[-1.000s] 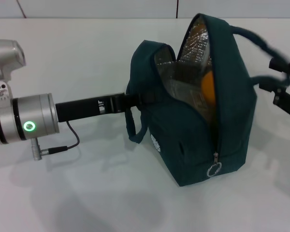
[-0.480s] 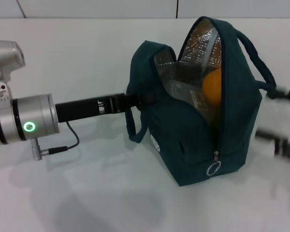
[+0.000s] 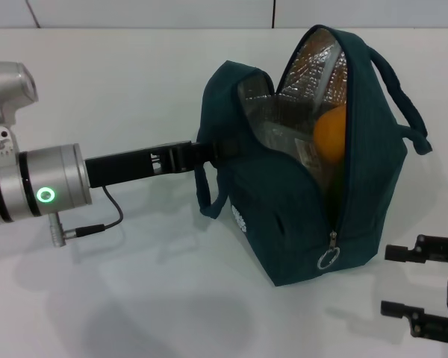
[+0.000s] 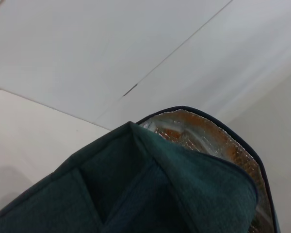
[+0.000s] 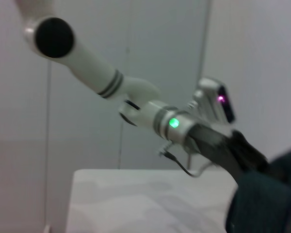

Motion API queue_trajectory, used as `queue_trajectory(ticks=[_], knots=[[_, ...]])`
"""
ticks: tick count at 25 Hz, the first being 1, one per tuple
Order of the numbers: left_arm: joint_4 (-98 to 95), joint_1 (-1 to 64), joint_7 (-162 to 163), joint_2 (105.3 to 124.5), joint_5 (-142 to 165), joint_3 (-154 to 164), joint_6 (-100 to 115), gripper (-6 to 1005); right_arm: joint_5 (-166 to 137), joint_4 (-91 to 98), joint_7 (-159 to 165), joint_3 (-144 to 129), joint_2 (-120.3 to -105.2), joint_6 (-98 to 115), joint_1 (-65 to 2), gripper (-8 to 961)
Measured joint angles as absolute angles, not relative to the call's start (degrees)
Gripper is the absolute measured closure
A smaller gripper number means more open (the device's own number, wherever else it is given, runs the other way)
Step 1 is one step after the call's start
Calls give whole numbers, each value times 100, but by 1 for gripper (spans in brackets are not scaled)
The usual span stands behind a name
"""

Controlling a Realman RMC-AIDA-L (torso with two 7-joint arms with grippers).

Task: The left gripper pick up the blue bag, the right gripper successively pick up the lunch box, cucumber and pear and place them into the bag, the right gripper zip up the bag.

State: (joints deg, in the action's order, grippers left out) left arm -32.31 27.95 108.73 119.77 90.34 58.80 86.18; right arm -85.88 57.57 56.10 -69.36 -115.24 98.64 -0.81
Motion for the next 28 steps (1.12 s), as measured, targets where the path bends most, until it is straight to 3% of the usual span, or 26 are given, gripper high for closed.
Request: queue_trajectory(ticks=[18, 28], knots=[[-3235, 2806, 10861, 11984, 8911, 5917, 8625, 923, -8721, 3362, 5235, -6586, -11542, 9281, -1271, 385], [-3234, 2798, 10840, 11979, 8911, 5914, 8604, 922, -8689, 3260, 5250, -7163, -11547, 8877, -1355, 389]])
